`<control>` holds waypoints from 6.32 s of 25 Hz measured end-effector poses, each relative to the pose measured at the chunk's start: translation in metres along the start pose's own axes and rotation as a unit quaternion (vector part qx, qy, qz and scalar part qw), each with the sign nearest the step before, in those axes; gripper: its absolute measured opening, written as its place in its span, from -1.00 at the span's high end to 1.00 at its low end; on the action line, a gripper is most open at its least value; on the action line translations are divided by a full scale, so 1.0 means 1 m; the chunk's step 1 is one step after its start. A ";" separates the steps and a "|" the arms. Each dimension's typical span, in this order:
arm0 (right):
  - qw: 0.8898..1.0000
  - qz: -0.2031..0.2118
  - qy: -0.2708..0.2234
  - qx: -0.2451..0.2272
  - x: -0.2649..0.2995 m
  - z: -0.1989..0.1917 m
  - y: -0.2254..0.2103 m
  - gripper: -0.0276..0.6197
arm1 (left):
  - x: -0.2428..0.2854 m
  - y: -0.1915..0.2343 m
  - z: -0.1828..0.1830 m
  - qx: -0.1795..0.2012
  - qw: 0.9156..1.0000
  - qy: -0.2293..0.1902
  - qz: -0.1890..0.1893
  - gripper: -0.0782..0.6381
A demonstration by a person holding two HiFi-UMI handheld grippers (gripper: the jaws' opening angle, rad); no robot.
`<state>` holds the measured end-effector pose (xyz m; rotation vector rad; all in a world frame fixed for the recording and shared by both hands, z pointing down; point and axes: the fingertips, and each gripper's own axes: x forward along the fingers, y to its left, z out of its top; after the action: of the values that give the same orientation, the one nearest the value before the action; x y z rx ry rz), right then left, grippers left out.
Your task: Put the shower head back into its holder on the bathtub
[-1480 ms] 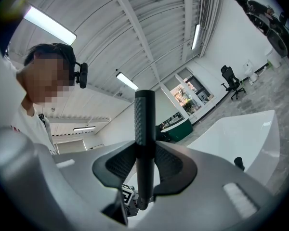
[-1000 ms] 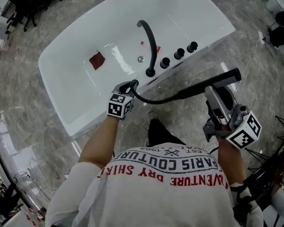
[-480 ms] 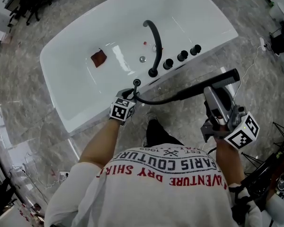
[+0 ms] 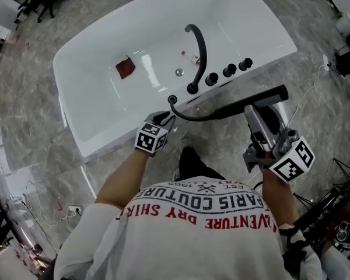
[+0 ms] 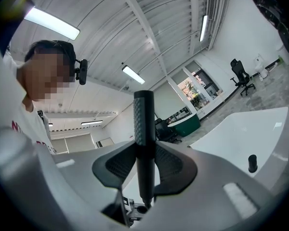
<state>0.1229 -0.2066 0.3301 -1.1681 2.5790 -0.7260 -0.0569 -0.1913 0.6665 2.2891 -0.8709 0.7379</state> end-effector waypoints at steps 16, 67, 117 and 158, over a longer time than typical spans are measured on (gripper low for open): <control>0.996 0.011 0.006 -0.086 0.049 -0.011 0.029 0.54 | -0.108 -0.032 0.072 -0.016 0.992 -0.129 -0.008 0.77; 0.966 0.017 0.198 -0.168 0.166 -0.183 -0.036 0.53 | -0.177 0.002 0.073 -0.084 0.982 -0.167 0.036 0.77; 0.921 -0.006 0.369 -0.123 0.158 -0.331 -0.087 0.38 | -0.179 0.000 0.024 -0.146 0.978 -0.151 0.004 0.77; 0.952 0.198 0.182 -0.146 -0.337 -0.192 0.287 0.91 | -0.333 -0.457 -0.082 0.034 0.967 -0.247 -0.045 0.78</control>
<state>0.0867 0.2746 0.3431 -0.5771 3.1782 -0.5170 0.0361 0.2813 0.3590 2.6034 -0.9561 0.1506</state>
